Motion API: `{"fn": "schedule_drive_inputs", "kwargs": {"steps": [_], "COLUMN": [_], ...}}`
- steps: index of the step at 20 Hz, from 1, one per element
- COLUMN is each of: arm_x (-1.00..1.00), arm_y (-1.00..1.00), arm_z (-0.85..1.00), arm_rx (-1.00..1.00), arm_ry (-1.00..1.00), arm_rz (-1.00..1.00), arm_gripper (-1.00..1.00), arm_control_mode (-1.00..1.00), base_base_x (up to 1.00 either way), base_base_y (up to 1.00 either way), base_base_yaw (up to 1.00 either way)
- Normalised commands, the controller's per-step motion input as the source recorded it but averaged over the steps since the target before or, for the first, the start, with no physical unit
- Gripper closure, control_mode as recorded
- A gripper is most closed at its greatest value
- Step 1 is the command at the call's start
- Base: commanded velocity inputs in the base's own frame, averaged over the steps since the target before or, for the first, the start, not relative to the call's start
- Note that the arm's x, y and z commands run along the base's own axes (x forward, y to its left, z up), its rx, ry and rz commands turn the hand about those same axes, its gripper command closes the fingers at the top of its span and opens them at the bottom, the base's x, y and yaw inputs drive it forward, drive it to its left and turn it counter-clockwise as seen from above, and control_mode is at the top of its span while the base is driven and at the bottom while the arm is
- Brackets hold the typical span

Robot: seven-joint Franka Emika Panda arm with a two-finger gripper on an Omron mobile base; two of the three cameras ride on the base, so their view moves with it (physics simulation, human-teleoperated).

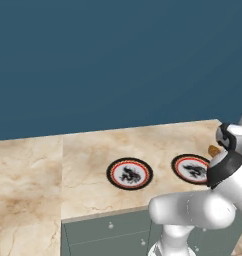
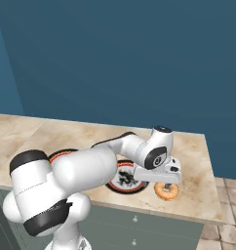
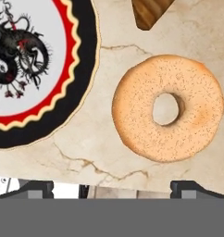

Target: Place the pastries on the plates.

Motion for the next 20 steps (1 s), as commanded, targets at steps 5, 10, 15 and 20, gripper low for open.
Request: {"fn": "schedule_drive_inputs", "kwargs": {"steps": [5,10,15,20], "arm_x": [0.13,0.14,0.10,0.03], "arm_y": [0.00,-0.01,-0.05,-0.08], "arm_z": [-0.17,-0.09,-0.07,-0.07], "arm_rx": [0.00,0.00,0.00,0.00], "arm_ry": [0.00,0.00,0.00,0.00], "arm_rz": [0.00,0.00,0.00,0.00], "arm_gripper": [-1.00,-1.00,-1.00,-1.00], "arm_control_mode": [-1.00,-1.00,-1.00,-1.00], "base_base_x": [0.00,0.00,0.00,0.00], "base_base_y": [0.00,0.00,0.00,0.00], "base_base_yaw": [0.00,0.00,0.00,0.00]}}
